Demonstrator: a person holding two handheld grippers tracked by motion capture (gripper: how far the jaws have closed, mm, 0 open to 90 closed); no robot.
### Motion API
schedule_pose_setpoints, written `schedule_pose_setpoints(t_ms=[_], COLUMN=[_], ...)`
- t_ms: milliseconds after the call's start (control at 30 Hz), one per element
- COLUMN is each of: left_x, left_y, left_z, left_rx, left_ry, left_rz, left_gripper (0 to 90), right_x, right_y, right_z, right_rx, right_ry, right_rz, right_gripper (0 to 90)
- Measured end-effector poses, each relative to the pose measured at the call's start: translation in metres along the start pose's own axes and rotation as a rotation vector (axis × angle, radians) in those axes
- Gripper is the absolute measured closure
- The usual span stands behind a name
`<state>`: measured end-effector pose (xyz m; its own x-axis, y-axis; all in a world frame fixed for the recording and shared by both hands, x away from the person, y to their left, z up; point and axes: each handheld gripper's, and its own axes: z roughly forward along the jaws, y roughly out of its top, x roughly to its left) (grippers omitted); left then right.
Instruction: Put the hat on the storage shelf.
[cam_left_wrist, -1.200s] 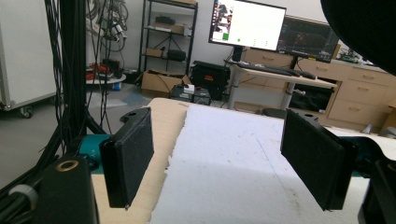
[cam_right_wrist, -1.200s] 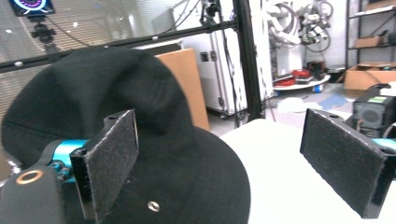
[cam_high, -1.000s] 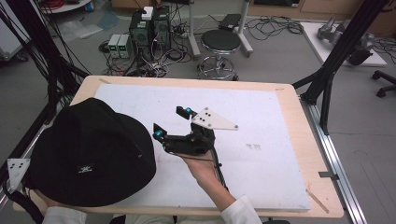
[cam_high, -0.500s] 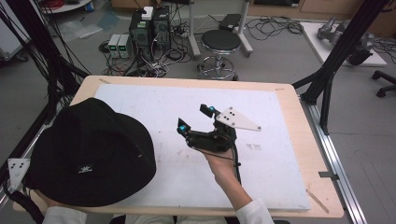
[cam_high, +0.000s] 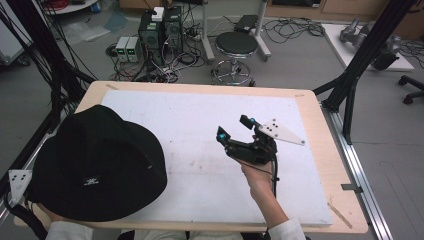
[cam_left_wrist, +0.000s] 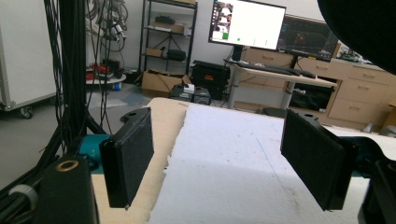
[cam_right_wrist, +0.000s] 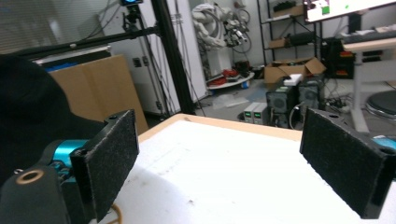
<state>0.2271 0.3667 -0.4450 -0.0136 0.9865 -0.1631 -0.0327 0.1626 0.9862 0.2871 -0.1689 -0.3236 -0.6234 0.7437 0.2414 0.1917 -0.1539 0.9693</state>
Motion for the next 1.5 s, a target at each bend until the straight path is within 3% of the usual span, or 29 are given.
schedule_pose_setpoints(t_ms=[333, 500, 900, 1267, 1500], left_x=[-0.001, -0.002, -0.002, -0.002, -0.002], left_y=[0.0, 0.0, 0.0, 0.0, 0.0], left_z=[0.0, 0.001, 0.001, 0.001, 0.001], left_rx=[-0.002, -0.002, -0.002, -0.004, 0.0], left_ry=[-0.001, -0.003, -0.003, -0.002, -0.002], left_rz=[-0.002, -0.005, -0.005, -0.002, 0.002], left_gripper=[25.7, 25.7, 25.7, 25.7, 25.7], right_x=[-0.026, -0.039, -0.057, -0.071, -0.076], right_y=[0.003, -0.002, -0.013, -0.034, -0.046], right_z=[-0.026, -0.038, -0.056, -0.068, -0.074], right_rx=[-0.015, 0.001, 0.009, 0.036, 0.024], right_ry=[-0.075, -0.109, -0.211, -0.338, -0.407], right_rz=[0.019, 0.086, 0.069, 0.051, 0.012], right_gripper=[10.8, 10.9, 10.9, 10.9, 10.9])
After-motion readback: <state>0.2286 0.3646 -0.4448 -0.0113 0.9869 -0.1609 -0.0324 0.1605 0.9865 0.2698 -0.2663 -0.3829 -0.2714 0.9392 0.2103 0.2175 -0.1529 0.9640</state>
